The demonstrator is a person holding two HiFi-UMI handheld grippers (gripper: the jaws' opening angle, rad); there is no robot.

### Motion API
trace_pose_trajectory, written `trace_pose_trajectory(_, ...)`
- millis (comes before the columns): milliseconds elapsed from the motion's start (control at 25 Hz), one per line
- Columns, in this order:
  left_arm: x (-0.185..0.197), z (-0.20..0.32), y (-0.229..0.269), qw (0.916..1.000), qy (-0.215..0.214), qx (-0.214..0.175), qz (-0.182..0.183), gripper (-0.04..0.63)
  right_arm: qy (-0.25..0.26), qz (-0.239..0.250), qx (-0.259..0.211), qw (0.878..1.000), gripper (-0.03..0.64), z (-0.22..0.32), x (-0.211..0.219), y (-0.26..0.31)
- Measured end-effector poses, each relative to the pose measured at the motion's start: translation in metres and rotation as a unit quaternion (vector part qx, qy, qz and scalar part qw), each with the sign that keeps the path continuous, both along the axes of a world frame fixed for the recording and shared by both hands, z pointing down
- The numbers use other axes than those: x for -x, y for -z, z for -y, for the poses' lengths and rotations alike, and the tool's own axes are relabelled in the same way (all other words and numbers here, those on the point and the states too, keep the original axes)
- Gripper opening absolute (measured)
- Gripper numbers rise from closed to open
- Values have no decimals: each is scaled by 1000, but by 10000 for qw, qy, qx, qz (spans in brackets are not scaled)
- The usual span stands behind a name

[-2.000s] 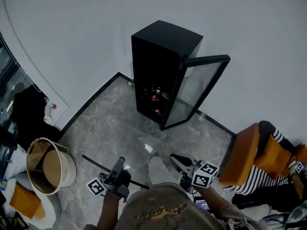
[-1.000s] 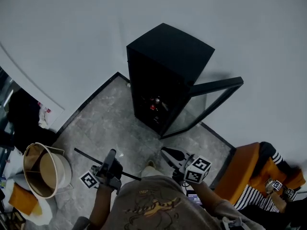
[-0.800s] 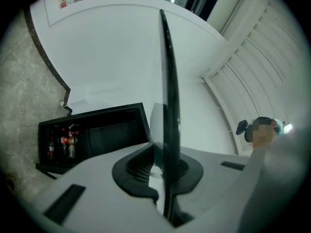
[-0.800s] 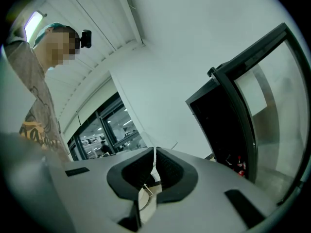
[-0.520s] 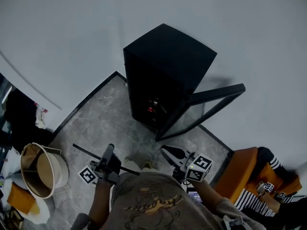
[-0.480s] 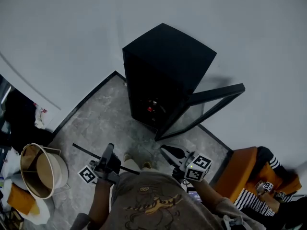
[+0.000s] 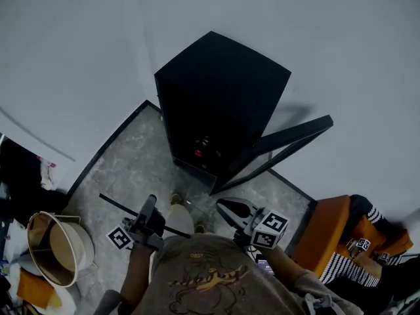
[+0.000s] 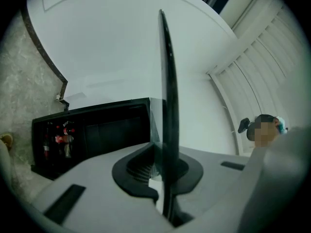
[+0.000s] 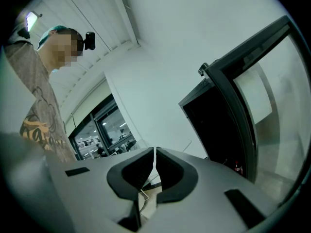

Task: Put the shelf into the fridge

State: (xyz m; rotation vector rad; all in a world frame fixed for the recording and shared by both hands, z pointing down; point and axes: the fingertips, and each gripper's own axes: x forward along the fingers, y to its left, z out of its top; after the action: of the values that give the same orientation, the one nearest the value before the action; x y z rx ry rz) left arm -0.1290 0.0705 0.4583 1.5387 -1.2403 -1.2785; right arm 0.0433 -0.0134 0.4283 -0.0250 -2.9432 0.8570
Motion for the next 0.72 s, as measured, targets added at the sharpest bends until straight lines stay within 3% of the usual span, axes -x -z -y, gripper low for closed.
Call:
trace_pose_trajectory(400, 32, 26, -42, 9995, -260, 155, 37, 15, -144, -127, 72, 9998, 29, 13, 29, -6)
trace_pose_trajectory(720, 41, 32, -91, 9985, -290, 296, -349, 15, -59, -373, 140, 9992, 29, 14, 41, -9)
